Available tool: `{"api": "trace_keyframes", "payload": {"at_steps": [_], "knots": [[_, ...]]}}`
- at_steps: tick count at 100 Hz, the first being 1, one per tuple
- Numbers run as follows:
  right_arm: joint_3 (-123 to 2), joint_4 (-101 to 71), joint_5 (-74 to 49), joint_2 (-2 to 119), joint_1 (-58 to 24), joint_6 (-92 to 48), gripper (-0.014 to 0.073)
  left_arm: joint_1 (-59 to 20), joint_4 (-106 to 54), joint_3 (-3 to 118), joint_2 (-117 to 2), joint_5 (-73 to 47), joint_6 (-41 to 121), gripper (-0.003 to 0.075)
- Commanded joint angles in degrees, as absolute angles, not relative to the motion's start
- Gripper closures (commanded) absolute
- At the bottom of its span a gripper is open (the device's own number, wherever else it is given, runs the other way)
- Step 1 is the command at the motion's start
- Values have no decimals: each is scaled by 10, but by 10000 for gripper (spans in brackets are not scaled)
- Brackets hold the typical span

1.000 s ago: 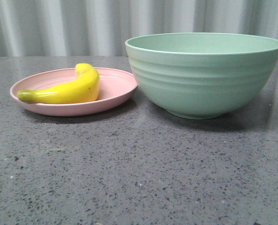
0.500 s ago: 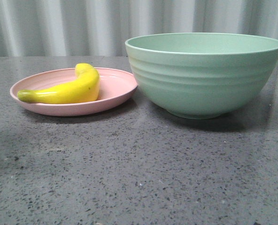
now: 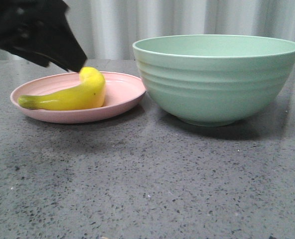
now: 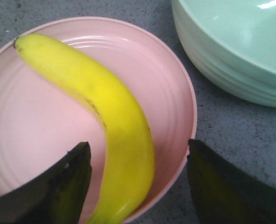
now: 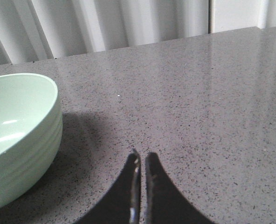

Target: Transfer banana from pink plate to green bowl

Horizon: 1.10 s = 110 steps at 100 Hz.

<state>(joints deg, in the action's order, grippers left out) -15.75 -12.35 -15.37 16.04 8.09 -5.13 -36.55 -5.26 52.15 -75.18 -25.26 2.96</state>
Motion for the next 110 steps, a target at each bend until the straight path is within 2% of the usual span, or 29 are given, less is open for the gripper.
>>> {"api": "trace_keyframes", "payload": {"at_steps": [1, 41, 82, 110], "knots": [[-172, -127, -106, 170, 79, -54, 656, -370, -56, 562, -777, -220, 29, 302], [-172, -127, -103, 170, 79, -54, 656, -370, -24, 594, -863, -220, 29, 303], [-172, -127, -106, 170, 79, -54, 656, -370, -25, 594, -877, -219, 28, 305], [-172, -127, -106, 170, 79, -54, 656, -370, -26, 594, -877, -220, 28, 456]]}}
